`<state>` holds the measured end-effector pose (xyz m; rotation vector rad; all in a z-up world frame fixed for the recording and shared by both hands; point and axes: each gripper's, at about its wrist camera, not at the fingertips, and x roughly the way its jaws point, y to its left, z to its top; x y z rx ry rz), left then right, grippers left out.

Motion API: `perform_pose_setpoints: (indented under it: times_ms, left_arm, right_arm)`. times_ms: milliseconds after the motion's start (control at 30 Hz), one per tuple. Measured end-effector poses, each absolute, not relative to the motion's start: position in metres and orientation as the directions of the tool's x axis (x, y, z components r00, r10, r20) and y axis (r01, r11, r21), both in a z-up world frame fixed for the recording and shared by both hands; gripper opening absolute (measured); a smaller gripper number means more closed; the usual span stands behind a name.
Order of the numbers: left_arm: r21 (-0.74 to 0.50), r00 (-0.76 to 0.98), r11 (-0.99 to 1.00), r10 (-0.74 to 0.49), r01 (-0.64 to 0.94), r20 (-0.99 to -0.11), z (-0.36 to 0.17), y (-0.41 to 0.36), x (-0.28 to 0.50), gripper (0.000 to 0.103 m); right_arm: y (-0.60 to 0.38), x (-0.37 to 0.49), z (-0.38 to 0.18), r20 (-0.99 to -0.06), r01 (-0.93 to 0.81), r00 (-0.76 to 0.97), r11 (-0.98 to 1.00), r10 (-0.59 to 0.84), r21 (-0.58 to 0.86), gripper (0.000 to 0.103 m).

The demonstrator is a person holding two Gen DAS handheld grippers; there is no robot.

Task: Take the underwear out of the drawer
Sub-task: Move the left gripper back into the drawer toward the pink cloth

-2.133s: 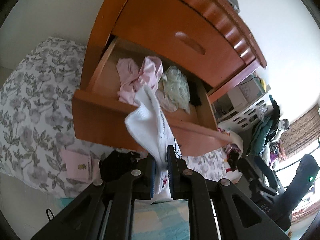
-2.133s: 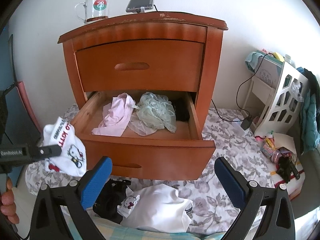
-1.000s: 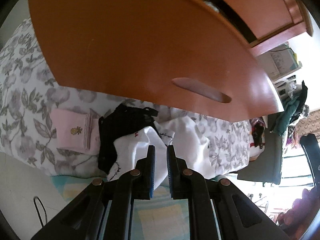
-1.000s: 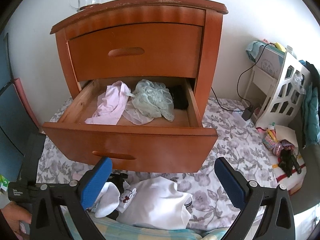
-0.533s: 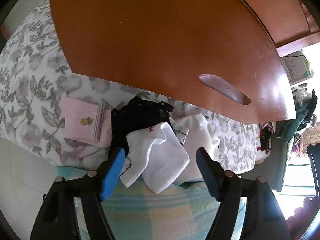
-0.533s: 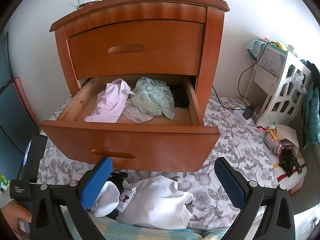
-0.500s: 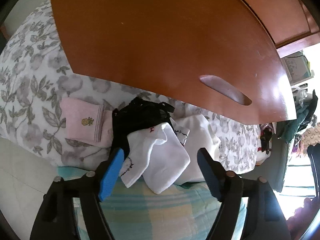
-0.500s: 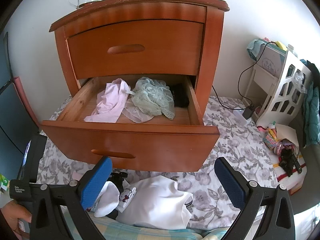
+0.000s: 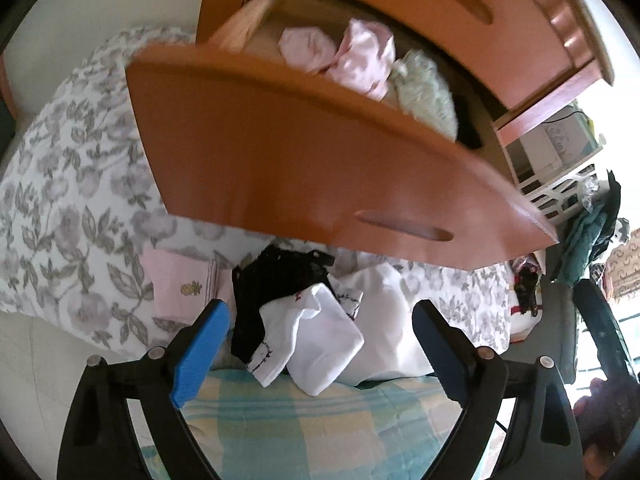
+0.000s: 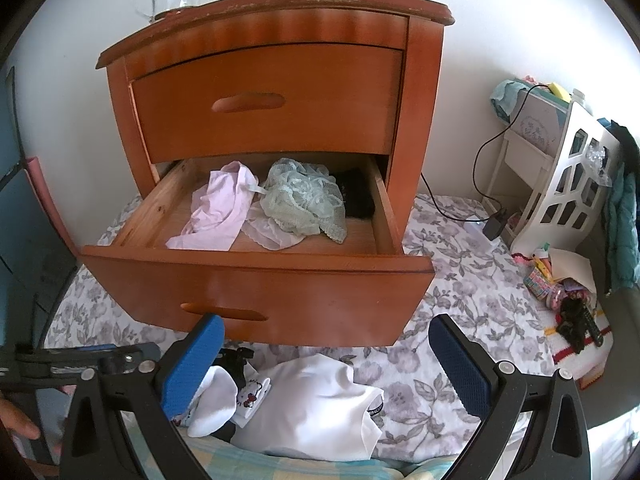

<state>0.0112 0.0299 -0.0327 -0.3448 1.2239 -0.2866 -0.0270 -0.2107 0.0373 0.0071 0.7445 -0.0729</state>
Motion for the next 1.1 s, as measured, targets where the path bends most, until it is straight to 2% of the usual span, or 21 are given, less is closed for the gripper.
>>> perform_pose_setpoints:
  times_ms: [200,367,600,767,833,1100]
  left_arm:
    - [-0.416,0.35,0.908,-0.408,0.053,-0.844,-0.011,0.032,0.008,0.093]
    - [-0.401,0.422,0.906,-0.418,0.134,-0.804,0.024,0.03,0.001,0.093]
    - [-0.343,0.634,0.924,-0.368,0.169,-0.68,0.079,0.045,0.0,0.093]
    - [-0.358,0.657,0.924,-0.354,0.134,-0.666,0.079,0.058,0.012,0.095]
    - [-0.358,0.66,0.926,-0.344,0.121,-0.668,0.077,0.063,0.015,0.099]
    - [-0.352,0.67,0.932,-0.318,0.089,-0.671,0.065,0.07,0.03,0.099]
  right_arm:
    - [-0.211,-0.026,0.038,-0.679,0.064,0.732,0.998,-0.061,-0.02,0.103]
    - [-0.212,-0.025,0.039,-0.672,0.069,0.737,0.997,-0.065,-0.021,0.103]
    - [-0.212,-0.022,0.038,-0.674,0.065,0.736,0.998,-0.063,-0.022,0.103]
    - [-0.212,-0.018,0.038,-0.674,0.064,0.736,0.998,-0.066,-0.028,0.103]
    - [-0.213,-0.015,0.037,-0.675,0.066,0.734,0.997,-0.069,-0.031,0.103]
    - [-0.214,0.002,0.036,-0.673,0.064,0.736,0.997,-0.071,-0.036,0.103]
